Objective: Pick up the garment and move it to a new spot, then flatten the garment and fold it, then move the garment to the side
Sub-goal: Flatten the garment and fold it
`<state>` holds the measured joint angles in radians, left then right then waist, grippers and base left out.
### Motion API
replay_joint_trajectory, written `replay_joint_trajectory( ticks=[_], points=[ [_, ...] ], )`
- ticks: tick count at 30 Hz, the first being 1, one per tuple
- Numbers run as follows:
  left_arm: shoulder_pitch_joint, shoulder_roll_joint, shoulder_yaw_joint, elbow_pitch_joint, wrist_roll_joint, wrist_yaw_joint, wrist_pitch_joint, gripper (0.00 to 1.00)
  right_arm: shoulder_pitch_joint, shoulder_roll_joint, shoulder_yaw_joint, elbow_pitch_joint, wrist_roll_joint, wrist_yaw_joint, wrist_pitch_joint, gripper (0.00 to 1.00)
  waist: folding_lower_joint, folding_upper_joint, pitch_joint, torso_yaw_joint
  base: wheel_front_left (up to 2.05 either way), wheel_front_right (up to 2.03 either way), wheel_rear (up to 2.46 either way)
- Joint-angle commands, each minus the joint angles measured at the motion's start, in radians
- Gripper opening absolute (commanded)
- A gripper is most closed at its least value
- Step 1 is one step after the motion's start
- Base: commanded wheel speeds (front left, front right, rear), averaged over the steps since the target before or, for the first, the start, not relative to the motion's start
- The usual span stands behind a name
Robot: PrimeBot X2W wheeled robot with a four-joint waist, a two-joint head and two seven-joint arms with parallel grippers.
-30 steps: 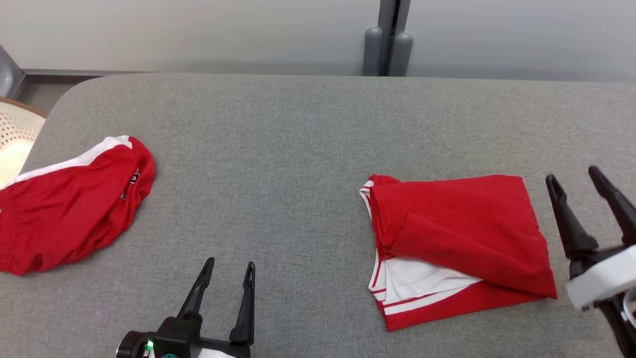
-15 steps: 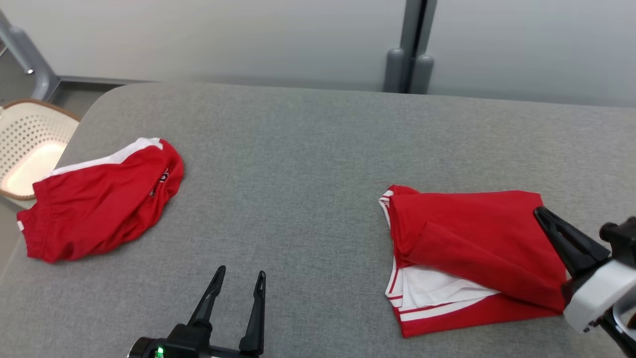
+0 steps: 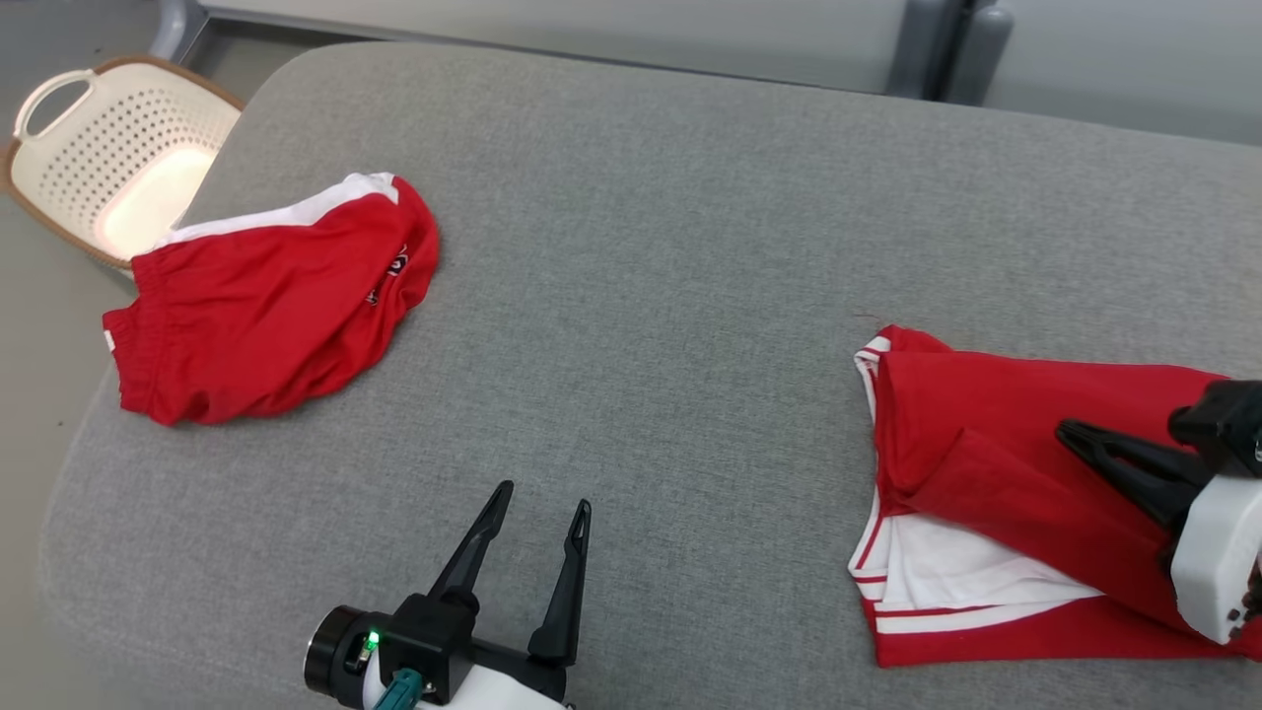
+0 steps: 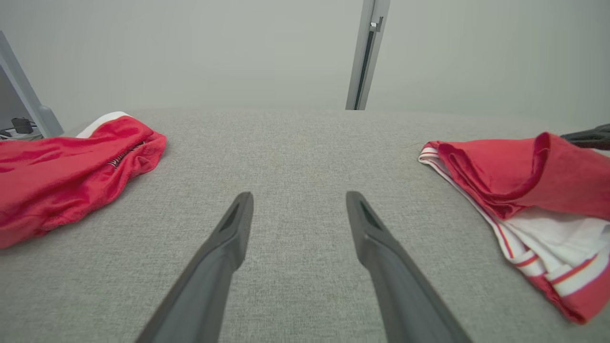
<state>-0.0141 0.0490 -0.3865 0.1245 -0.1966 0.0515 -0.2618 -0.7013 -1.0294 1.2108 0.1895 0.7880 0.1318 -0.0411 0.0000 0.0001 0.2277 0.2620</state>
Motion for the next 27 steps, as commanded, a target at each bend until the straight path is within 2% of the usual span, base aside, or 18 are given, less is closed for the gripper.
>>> replay_joint_trajectory(
  ticks=[1, 7, 11, 16, 20, 21, 23, 27],
  points=[
    [-0.017, 0.003, -0.003, 0.003, -0.008, 0.005, -0.004, 1.00, -0.026, -0.005, 0.020, -0.008, 0.029, -0.002, -0.008, 0.00, 0.0000, -0.0001, 0.016, 0.018, 0.00, 0.00, 0.00],
    [-0.026, 0.003, -0.009, 0.008, -0.013, 0.018, -0.004, 1.00, -0.017, -0.015, 0.071, -0.128, 0.147, -0.002, 0.035, 0.00, 0.0000, -0.0001, 0.018, 0.024, 0.00, 0.00, 0.00],
    [-0.025, 0.003, -0.003, 0.009, -0.012, 0.021, -0.004, 1.00, 0.045, -0.031, 0.069, -0.231, 0.142, -0.002, 0.123, 0.00, 0.0000, -0.0001, 0.013, 0.014, 0.00, 0.00, 0.00],
    [-0.022, 0.003, -0.001, 0.006, -0.014, 0.021, -0.004, 1.00, 0.110, -0.033, 0.071, -0.307, 0.168, -0.002, 0.173, 0.00, 0.0000, -0.0001, 0.010, -0.001, 0.00, 0.00, 0.00],
    [-0.018, 0.003, 0.004, 0.005, -0.013, 0.026, -0.004, 1.00, 0.105, -0.008, 0.070, -0.301, 0.213, -0.002, 0.085, 0.00, 0.0000, -0.0001, 0.003, -0.016, 0.00, 0.00, 0.00],
    [-0.012, 0.003, 0.011, 0.003, -0.013, 0.029, -0.004, 1.00, 0.087, 0.012, 0.059, -0.263, 0.219, -0.002, 0.003, 0.00, 0.0000, -0.0001, -0.005, -0.027, 0.00, 0.00, 0.00],
    [-0.003, 0.003, 0.024, -0.005, -0.012, 0.032, -0.004, 1.00, 0.081, 0.042, 0.026, -0.210, 0.214, -0.002, -0.090, 0.00, 0.0000, -0.0001, -0.012, -0.042, 0.00, 0.00, 0.00],
    [0.013, 0.003, 0.049, -0.022, -0.006, 0.038, -0.004, 1.00, 0.107, 0.129, -0.060, -0.078, 0.161, -0.002, -0.204, 0.00, 0.0000, -0.0001, -0.036, -0.077, 0.00, 0.00, 0.00]
  ],
)
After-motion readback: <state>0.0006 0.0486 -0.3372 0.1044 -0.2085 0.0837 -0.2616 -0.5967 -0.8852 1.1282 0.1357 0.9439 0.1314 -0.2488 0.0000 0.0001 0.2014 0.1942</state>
